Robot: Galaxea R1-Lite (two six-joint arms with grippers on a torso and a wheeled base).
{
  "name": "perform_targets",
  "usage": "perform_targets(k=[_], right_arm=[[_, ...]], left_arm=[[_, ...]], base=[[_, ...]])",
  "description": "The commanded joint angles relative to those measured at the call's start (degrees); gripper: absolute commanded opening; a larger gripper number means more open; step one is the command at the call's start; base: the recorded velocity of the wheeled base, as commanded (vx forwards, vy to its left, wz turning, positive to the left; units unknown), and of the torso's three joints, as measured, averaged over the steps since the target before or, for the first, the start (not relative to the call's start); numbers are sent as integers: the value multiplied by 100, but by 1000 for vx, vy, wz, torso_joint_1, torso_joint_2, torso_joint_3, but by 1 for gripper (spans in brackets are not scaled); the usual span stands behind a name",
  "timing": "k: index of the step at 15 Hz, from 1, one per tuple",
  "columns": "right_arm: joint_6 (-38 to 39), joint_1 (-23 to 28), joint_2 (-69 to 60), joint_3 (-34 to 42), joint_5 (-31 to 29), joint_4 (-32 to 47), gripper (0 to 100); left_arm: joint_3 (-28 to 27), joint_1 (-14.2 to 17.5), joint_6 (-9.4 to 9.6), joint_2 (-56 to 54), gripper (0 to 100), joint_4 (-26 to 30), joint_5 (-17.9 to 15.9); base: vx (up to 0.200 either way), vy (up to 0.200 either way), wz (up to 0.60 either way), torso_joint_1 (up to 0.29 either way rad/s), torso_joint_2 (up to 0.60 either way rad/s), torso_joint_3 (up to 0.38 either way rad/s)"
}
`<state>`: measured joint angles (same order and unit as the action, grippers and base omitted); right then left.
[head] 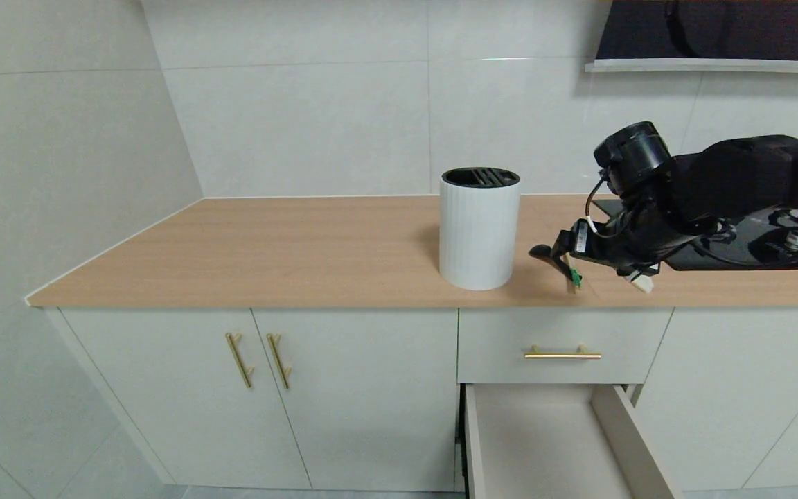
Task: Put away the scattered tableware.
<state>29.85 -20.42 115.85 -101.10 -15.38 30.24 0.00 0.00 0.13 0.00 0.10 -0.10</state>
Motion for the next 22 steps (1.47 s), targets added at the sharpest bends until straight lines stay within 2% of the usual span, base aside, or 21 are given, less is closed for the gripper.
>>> perform_targets(k=[1, 2, 4, 15, 22], right_arm=[[12, 91, 474, -147, -61, 17, 100], [20, 205, 685, -156, -246, 17, 100], [56, 346, 957, -349, -255, -45, 100], [161, 442, 1397, -525, -272, -669, 100], [161, 442, 1537, -551, -272, -731, 100]], left_arm=[[0, 0, 4, 0, 100, -1, 1], [0, 0, -5, 0, 100, -1, 1], [0, 0, 4, 0, 100, -1, 1], [0, 0, 4, 0, 100, -1, 1], [0, 0, 4, 0, 100, 8, 1]], base=[[0, 0, 0, 0, 0, 0], [0, 0, 0, 0, 0, 0], [0, 0, 0, 0, 0, 0], [0, 0, 0, 0, 0, 0], [0, 0, 0, 0, 0, 0]])
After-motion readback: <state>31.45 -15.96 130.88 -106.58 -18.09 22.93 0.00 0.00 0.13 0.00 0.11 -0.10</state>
